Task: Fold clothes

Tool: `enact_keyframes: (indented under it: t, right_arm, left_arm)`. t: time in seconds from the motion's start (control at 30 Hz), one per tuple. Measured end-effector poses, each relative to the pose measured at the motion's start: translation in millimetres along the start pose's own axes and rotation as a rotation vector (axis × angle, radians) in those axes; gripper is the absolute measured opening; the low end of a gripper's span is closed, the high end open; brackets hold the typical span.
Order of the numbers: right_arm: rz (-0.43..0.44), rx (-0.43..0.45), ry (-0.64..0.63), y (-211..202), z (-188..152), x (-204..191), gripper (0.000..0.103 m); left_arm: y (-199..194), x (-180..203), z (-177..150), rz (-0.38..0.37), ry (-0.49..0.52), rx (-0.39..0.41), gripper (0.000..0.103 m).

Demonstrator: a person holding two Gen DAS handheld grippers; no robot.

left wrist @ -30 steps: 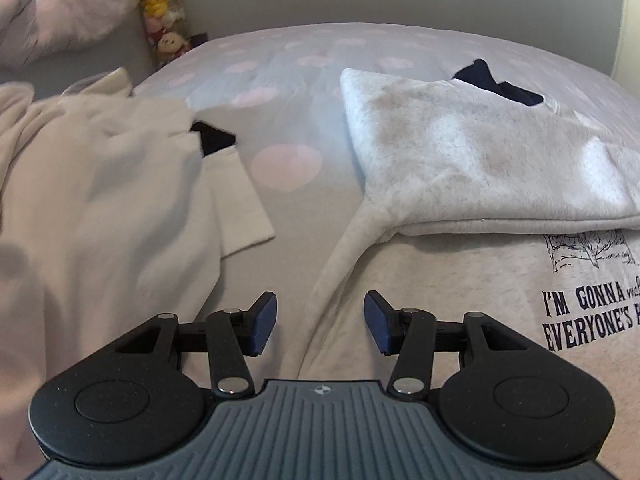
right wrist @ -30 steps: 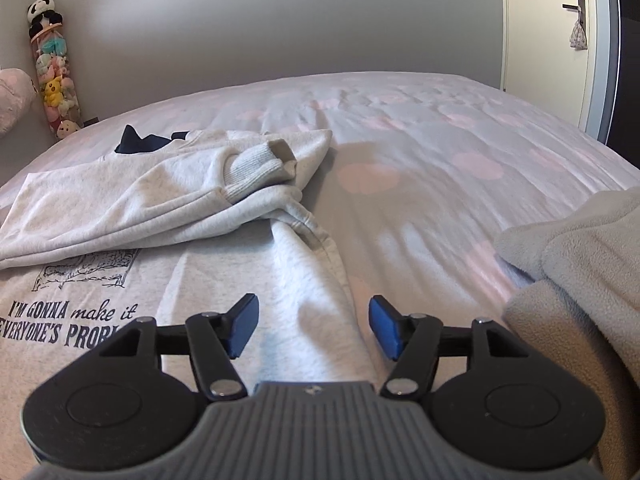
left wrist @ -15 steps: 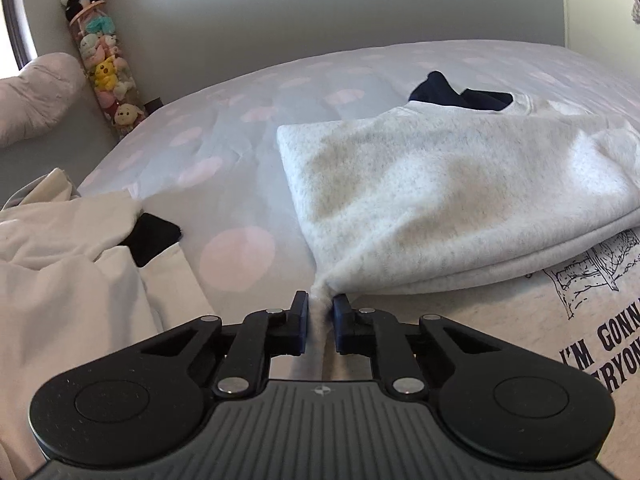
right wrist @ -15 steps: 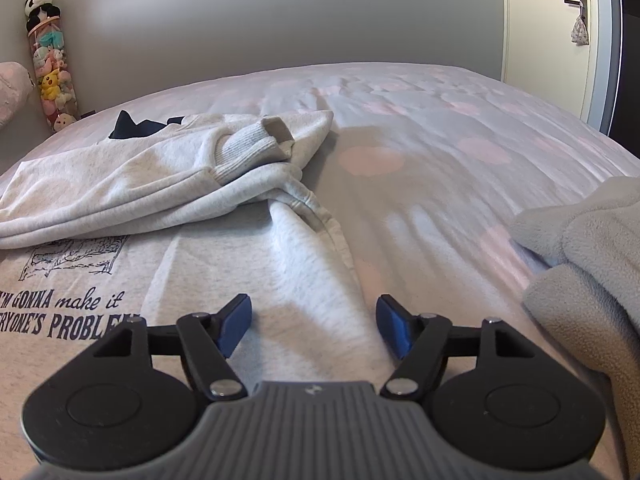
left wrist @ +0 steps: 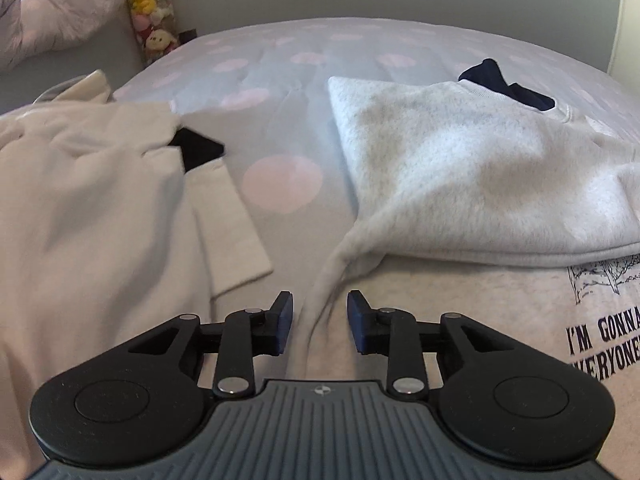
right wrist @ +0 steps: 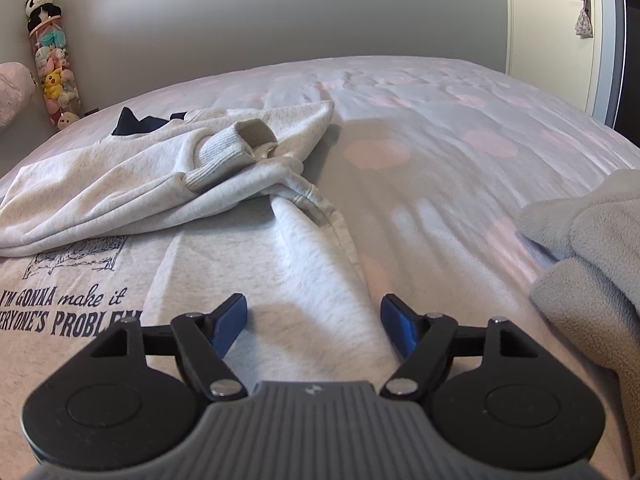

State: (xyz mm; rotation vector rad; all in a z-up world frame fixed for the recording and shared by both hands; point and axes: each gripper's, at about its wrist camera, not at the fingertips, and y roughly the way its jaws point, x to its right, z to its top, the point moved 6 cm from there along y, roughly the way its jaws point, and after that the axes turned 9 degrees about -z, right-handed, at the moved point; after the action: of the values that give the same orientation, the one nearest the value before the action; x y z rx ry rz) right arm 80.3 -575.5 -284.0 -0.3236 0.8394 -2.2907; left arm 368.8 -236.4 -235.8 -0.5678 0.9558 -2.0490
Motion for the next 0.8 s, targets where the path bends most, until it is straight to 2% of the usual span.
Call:
enact_keyframes:
  t: [0.1, 0.17, 0.27, 0.4, 0.53, 0.6, 0.7, 0.8]
  right_arm:
    - [0.012, -0.039, 0.02, -8, 2, 3, 0.077]
    - [0.022, -0.07, 0.048, -15, 3, 6, 0.077]
    - [0.035, -0.169, 0.108, -23, 1, 14, 0.078]
    - [0.067, -0.318, 0.169, -35, -9, 30, 0.079]
    - [0.081, -0.427, 0.217, -45, -22, 51, 0.081]
    - [0.103, -0.466, 0.271, -51, -28, 61, 0.081]
    - [0.136, -0.525, 0.338, -59, -37, 73, 0.081]
    - [0.152, -0.58, 0.33, -62, -43, 72, 0.081]
  left_arm:
    - [-20, -9, -20, -0.02, -0.064, -0.061, 0.038]
    - [-36, -13, -30, -0.04, -0.094, -0.085, 0.048]
    - [-56, -22, -48, -0.079, -0.147, -0.149, 0.053]
    - [-70, -40, -74, -0.1, -0.293, -0.241, 0.053]
    - [-77, -52, -94, -0.18, -0.467, -0.296, 0.053]
    - [-79, -48, -103, -0.226, -0.501, -0.332, 0.053]
    - [-81, -37, -115, -0.284, -0.498, -0.387, 0.054]
    - [-82, -27, -119, -0.291, -0.465, -0.415, 0.055]
